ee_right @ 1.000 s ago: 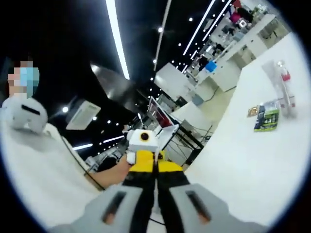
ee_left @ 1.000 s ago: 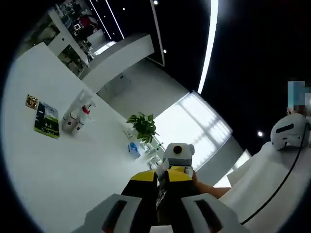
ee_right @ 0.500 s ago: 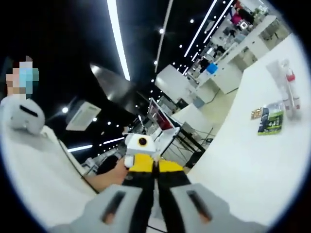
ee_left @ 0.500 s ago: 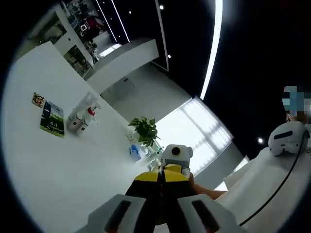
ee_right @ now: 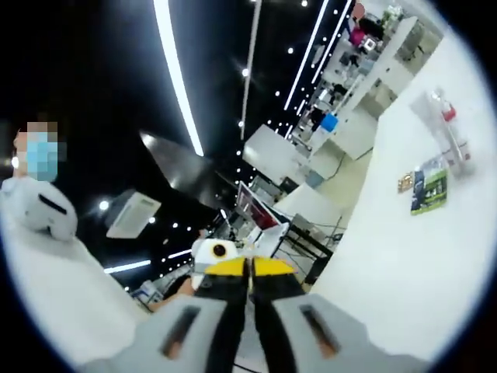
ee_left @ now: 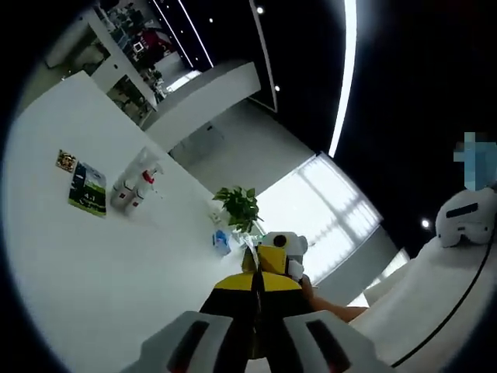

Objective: Arrange the skincare products in the storage area until every visible bottle or jar stands upright without overlapping.

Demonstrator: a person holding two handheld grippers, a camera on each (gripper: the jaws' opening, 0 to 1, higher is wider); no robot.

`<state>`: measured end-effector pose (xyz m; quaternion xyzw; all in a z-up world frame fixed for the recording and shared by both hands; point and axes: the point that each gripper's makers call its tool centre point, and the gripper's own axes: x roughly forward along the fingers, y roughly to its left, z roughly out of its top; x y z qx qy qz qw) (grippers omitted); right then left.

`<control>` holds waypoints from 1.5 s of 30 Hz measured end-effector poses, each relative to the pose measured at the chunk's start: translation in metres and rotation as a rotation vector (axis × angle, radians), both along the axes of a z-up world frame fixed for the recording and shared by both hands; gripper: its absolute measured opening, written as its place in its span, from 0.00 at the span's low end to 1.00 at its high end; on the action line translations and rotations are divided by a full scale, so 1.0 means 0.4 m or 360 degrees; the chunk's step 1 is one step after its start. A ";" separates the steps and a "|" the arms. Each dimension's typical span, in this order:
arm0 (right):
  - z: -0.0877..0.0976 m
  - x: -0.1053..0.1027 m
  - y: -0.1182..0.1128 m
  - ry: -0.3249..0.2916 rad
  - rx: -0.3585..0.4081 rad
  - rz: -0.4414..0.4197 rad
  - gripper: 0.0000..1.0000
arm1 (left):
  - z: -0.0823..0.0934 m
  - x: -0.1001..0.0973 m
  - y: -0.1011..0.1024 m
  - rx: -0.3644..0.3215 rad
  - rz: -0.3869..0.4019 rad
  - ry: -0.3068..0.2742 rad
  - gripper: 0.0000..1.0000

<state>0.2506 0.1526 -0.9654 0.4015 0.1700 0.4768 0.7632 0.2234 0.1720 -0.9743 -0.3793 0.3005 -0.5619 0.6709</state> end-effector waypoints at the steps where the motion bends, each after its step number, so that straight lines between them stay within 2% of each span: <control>1: -0.001 -0.002 0.001 0.0002 -0.0004 0.0008 0.15 | 0.004 0.005 0.004 -0.0006 0.0013 -0.0003 0.00; 2: -0.008 -0.007 0.003 0.0018 -0.0027 0.0030 0.16 | 0.009 0.012 0.010 -0.0017 0.0027 0.0004 0.00; 4: -0.012 -0.028 0.013 -0.0033 -0.0072 0.0097 0.07 | 0.006 0.020 0.012 -0.0009 0.0041 0.0012 0.00; 7: -0.022 -0.030 0.016 -0.0005 -0.0081 0.0099 0.01 | -0.016 0.021 0.007 0.0033 0.0034 0.0045 0.00; 8: -0.025 -0.028 0.011 -0.0020 -0.0108 0.0083 0.00 | -0.014 0.018 0.003 0.0009 0.0028 0.0060 0.01; 10: -0.018 -0.031 0.008 -0.0020 -0.0082 0.0072 0.00 | -0.016 0.020 0.001 -0.0013 0.0053 0.0080 0.03; 11: -0.018 -0.031 0.007 -0.0028 -0.0092 0.0058 0.00 | -0.021 0.023 -0.003 -0.0023 0.0081 0.0124 0.05; 14: -0.029 -0.030 0.004 -0.0035 -0.0129 0.0034 0.00 | -0.034 0.017 -0.013 -0.0021 0.0078 0.0160 0.05; 15: -0.034 -0.032 0.001 -0.0032 -0.0141 0.0023 0.00 | -0.033 0.012 -0.018 -0.0017 0.0066 0.0164 0.02; 17: -0.038 -0.032 -0.007 -0.0042 -0.0143 -0.0006 0.02 | -0.036 0.011 -0.023 0.0025 0.0041 0.0119 0.01; 19: -0.044 -0.029 -0.014 -0.0035 -0.0164 -0.0041 0.07 | -0.039 0.015 -0.032 0.0055 0.0031 0.0121 0.00; 22: -0.048 -0.030 -0.014 -0.0045 -0.0188 -0.0031 0.07 | -0.047 0.015 -0.050 0.0099 0.0006 0.0098 0.00; 24: -0.057 -0.025 -0.022 -0.0055 -0.0248 -0.0057 0.04 | -0.054 0.020 -0.054 0.0104 -0.0013 0.0100 0.00; 27: -0.062 -0.026 -0.025 -0.0038 -0.0266 -0.0055 0.00 | -0.062 0.018 -0.060 0.0144 -0.0032 0.0093 0.00; 29: -0.062 -0.023 -0.029 -0.0019 -0.0236 -0.0055 0.00 | -0.060 0.019 -0.060 0.0136 -0.0039 0.0094 0.01; 30: -0.053 -0.023 -0.029 -0.0018 -0.0182 -0.0057 0.00 | -0.050 0.020 -0.060 0.0085 -0.0053 0.0111 0.01; 31: -0.053 -0.020 -0.031 -0.0015 -0.0171 -0.0066 0.00 | -0.051 0.022 -0.059 0.0080 -0.0053 0.0113 0.02; 34: -0.059 -0.009 -0.031 0.0001 -0.0161 -0.0091 0.00 | -0.072 0.030 -0.055 0.0129 -0.0049 0.0102 0.05; 37: -0.052 0.012 -0.036 0.0034 -0.0091 -0.0115 0.00 | -0.078 0.026 -0.055 0.0108 -0.0074 0.0133 0.02; 38: -0.056 0.015 -0.036 0.0032 -0.0104 -0.0112 0.00 | -0.068 0.029 -0.055 0.0065 -0.0074 0.0148 0.01; 42: -0.065 0.039 -0.029 0.0040 -0.0123 -0.0118 0.01 | -0.081 0.054 -0.050 0.0084 -0.0063 0.0153 0.00; 45: -0.079 0.057 -0.041 0.0055 -0.0148 -0.0154 0.12 | -0.091 0.078 -0.039 0.0082 -0.0057 0.0179 0.00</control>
